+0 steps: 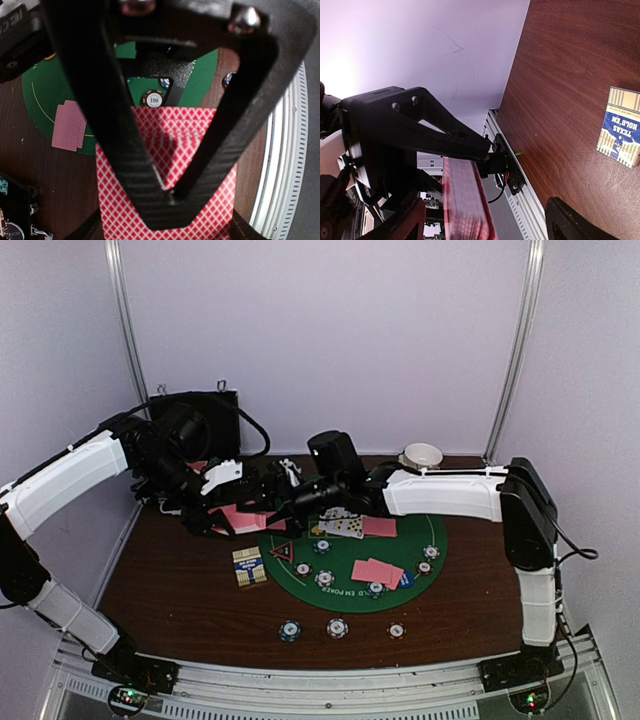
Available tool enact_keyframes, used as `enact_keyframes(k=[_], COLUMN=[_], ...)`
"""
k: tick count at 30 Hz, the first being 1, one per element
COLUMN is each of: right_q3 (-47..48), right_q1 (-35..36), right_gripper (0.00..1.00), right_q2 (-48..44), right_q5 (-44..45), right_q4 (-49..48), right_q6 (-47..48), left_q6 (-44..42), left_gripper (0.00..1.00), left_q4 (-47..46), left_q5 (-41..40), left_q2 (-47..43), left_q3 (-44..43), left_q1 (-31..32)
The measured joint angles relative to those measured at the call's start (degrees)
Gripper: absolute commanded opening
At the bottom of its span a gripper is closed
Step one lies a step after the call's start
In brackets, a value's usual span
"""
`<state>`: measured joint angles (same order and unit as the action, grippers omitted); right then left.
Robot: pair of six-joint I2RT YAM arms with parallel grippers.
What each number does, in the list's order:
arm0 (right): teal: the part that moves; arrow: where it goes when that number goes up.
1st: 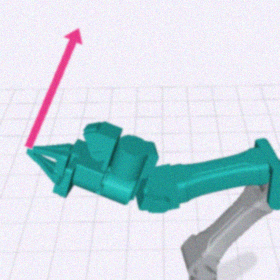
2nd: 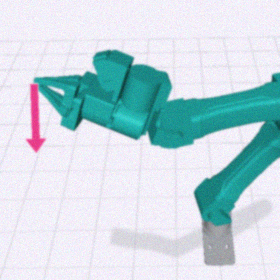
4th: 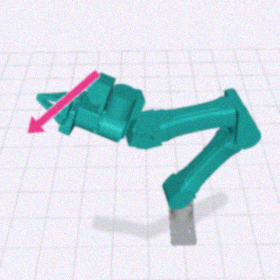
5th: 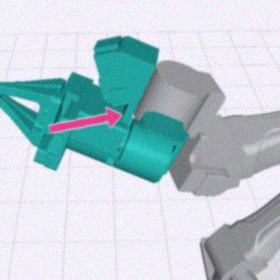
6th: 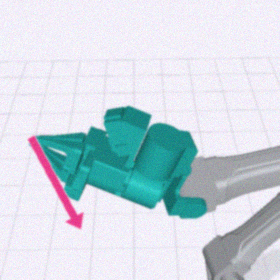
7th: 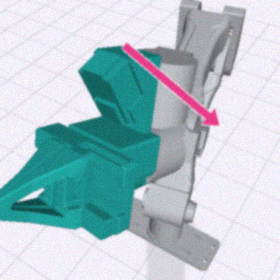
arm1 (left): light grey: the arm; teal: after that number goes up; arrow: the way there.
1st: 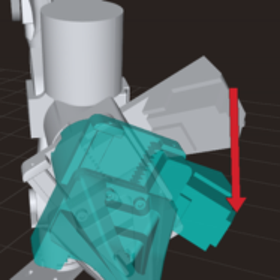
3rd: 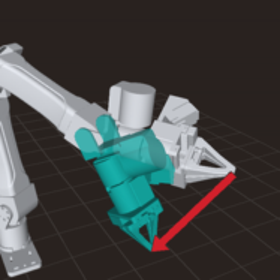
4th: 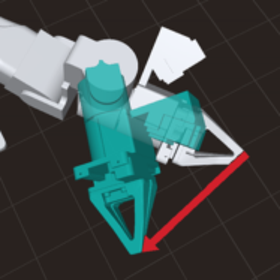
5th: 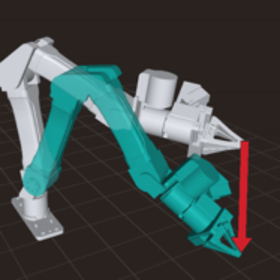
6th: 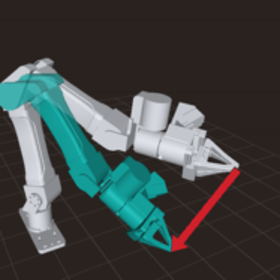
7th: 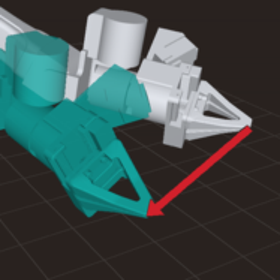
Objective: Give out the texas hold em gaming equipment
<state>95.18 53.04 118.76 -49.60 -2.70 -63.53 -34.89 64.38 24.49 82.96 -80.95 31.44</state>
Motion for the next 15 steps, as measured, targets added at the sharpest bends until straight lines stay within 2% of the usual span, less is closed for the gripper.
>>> enact_keyframes(k=[5,15], right_q3=[1.4,1.5], right_q1=[0.4,-0.3], right_gripper=[0.83,0.71], right_q2=[2.6,3.0], right_q5=[-1.0,-2.0], right_q4=[-0.6,-0.2], right_q6=[-1.2,-0.9], left_q6=[0.0,0.0], left_gripper=[0.0,0.0], left_q4=[0.0,0.1], left_q5=[0.0,0.0], left_q2=[0.0,0.0], left_q3=[0.0,0.1], left_q1=[0.0,0.0])
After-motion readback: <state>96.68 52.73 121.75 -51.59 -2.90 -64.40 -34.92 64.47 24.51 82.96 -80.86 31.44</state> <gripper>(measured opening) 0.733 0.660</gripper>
